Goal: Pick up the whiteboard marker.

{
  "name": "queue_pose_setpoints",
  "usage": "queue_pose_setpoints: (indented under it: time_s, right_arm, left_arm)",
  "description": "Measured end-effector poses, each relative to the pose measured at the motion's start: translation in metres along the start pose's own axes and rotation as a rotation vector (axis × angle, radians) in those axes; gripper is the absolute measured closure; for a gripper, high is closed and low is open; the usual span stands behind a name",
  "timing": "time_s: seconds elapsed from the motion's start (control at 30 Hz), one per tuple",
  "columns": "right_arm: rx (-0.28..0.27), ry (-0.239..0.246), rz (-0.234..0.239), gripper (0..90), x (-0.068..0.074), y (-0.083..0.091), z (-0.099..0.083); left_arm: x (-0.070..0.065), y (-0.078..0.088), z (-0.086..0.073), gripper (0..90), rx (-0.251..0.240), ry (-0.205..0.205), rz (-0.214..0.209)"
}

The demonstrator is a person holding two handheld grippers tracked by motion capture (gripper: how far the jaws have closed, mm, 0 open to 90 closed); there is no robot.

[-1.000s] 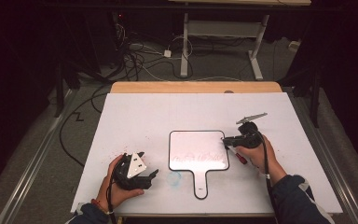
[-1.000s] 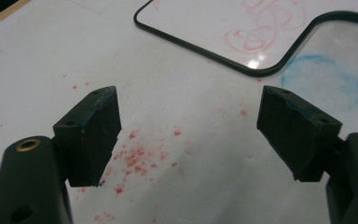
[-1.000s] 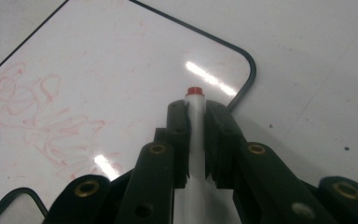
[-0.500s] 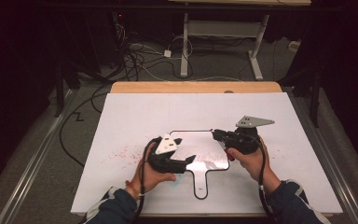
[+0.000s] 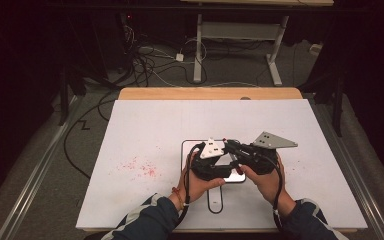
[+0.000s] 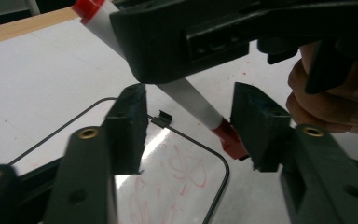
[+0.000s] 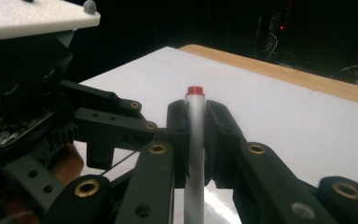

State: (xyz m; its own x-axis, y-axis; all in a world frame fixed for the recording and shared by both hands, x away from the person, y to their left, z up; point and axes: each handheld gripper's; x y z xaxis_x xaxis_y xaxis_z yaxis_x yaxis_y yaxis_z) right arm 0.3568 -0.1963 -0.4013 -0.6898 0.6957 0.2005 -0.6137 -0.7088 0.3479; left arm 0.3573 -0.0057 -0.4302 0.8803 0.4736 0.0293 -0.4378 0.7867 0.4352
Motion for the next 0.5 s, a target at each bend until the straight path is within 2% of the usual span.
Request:
queue_pose_setpoints:
  time_s: [0.17, 0.23, 0.3, 0.33, 0.43, 0.5]
  right_arm:
    - [-0.008, 0.013, -0.002, 81.0, 0.002, 0.002, 0.000]
    - [-0.010, 0.019, -0.012, 80.9, 0.005, 0.004, -0.001]
    - [-0.014, 0.033, -0.013, 80.8, 0.008, 0.007, -0.001]
    - [-0.017, 0.043, -0.019, 80.7, 0.011, 0.009, -0.001]
    - [-0.001, 0.085, -0.037, 79.4, 0.018, 0.011, -0.001]
    - [0.002, 0.080, -0.028, 73.2, 0.021, 0.012, -0.002]
  left_arm:
    - [0.003, 0.002, -0.001, 67.2, 0.011, -0.033, 0.001]
    - [0.006, 0.004, -0.001, 71.6, 0.028, -0.045, -0.004]
    - [0.011, 0.007, -0.003, 77.0, 0.021, -0.047, -0.012]
    - [0.013, 0.008, -0.004, 78.4, 0.018, -0.052, -0.028]
    - [0.013, 0.010, -0.006, 78.6, 0.035, -0.112, -0.027]
    - [0.017, 0.010, -0.010, 78.7, 0.047, -0.121, -0.040]
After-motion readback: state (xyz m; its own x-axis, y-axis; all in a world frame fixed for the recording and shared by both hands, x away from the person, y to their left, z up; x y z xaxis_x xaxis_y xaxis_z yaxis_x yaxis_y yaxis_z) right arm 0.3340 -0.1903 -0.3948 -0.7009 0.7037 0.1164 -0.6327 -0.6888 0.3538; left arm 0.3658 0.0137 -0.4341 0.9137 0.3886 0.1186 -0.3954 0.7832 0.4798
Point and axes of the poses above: each handheld gripper's, and its own axes: y roughly backward along the jaws, z roughly out of its top, x roughly to its left, and after that the axes turned 9 degrees about -y, right-handed
